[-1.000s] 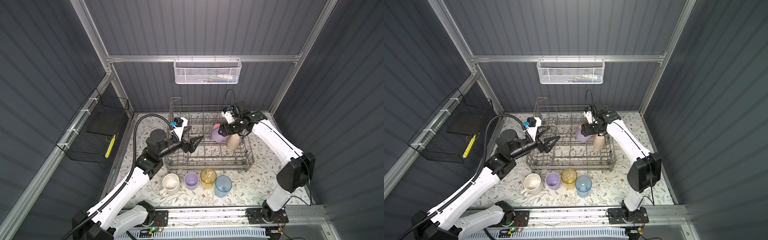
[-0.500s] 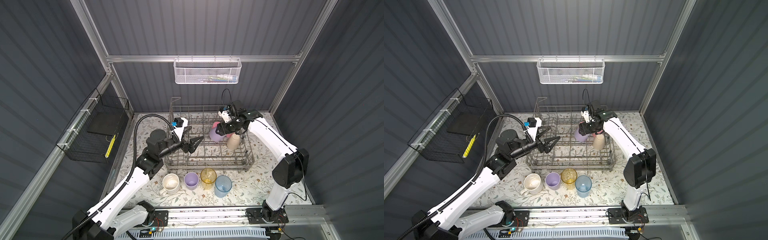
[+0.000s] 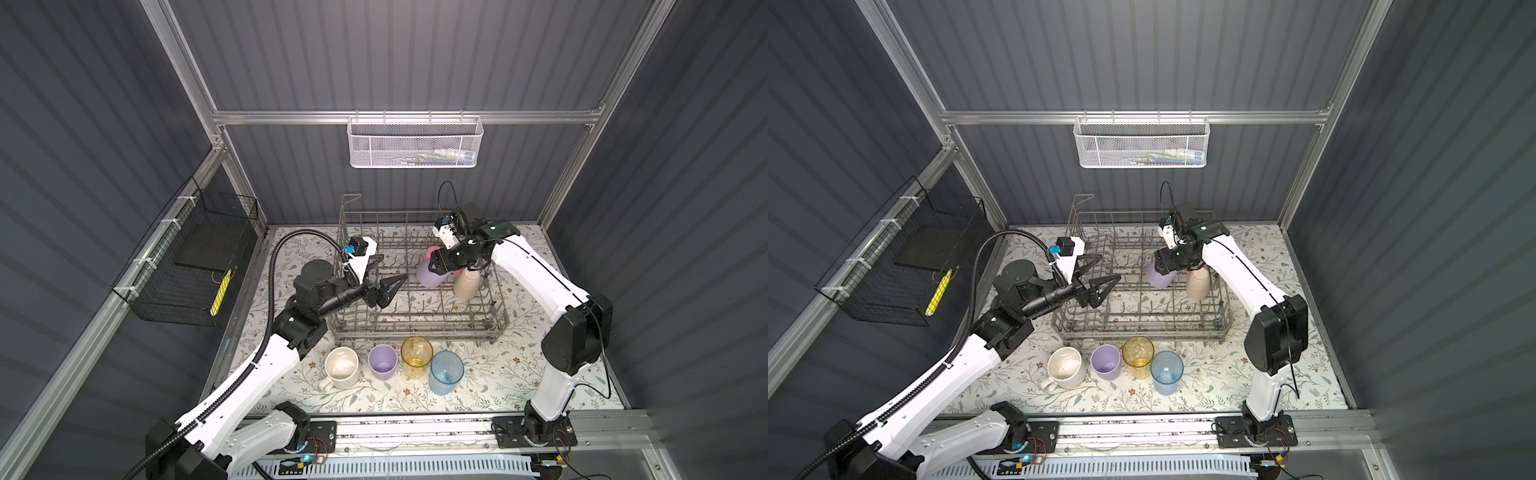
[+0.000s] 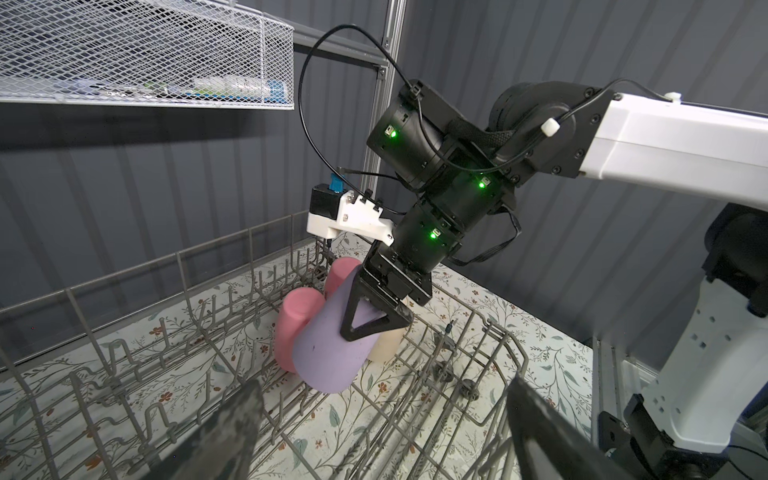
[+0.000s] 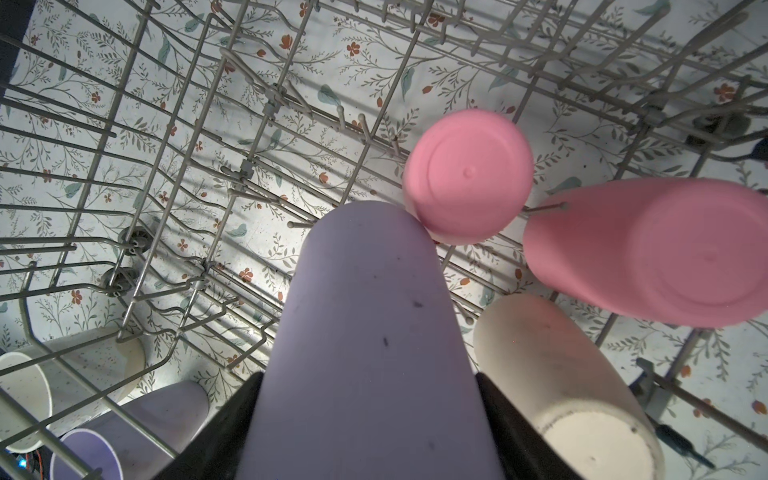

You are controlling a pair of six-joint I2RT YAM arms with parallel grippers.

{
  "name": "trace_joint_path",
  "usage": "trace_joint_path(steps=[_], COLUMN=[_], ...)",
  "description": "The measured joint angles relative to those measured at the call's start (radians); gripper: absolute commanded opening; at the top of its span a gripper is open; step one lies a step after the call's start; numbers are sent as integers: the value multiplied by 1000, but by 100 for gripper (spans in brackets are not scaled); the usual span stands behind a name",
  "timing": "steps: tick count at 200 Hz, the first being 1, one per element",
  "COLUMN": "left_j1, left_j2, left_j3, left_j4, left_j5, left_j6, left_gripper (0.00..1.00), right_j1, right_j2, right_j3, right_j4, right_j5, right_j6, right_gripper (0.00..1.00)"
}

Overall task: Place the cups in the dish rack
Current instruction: 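Lower the purple cup mouth-down with the right gripper while the left arm draws back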

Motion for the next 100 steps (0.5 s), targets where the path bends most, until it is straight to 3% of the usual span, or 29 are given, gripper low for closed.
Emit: trace_joint_path(steps=[100], left_j1=[0], left_j2=[2], left_j3=[0], left_j4=[0], left_j5=[10], left_j6=[8], left_gripper=[91], right_j1=[15], right_j2=[68], right_j3=[62], right_j4=[-58], right_j5=[18], right_j6=[-19], right_gripper=[47])
